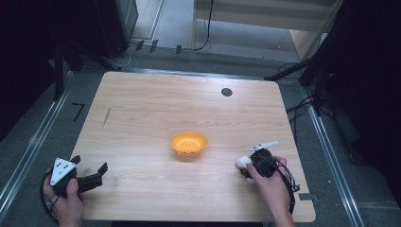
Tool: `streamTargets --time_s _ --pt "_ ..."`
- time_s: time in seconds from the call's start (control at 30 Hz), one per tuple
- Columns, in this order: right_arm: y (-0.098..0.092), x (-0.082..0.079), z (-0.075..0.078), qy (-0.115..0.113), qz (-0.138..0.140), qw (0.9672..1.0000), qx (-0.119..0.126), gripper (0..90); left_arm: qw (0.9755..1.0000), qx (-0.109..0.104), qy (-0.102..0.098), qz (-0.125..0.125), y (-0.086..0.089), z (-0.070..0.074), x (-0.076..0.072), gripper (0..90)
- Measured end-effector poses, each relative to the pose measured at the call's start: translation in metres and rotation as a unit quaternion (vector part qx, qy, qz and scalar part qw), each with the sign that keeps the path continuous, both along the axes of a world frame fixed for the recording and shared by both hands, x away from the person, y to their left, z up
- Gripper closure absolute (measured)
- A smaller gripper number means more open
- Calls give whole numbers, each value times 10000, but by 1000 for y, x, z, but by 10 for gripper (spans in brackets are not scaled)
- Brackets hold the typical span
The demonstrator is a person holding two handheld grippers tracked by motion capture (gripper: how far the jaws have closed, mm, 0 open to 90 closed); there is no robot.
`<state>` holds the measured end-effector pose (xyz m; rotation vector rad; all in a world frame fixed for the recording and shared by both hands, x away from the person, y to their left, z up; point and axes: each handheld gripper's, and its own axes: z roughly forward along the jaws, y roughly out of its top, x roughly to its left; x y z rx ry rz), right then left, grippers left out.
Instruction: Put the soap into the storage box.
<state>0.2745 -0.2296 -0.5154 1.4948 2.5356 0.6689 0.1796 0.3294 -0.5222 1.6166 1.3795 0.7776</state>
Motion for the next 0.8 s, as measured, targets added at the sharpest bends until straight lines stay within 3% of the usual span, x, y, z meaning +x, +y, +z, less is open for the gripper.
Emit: streamTargets --time_s 0.3,0.8 --pt "5 -2 0 -136 53 9995 -279 476 10000 -2 1 0 0 0 0 0" --pt "5 -3 -1 -227 27 9993 -309 485 10000 -35 13 8 1 0 0 0"
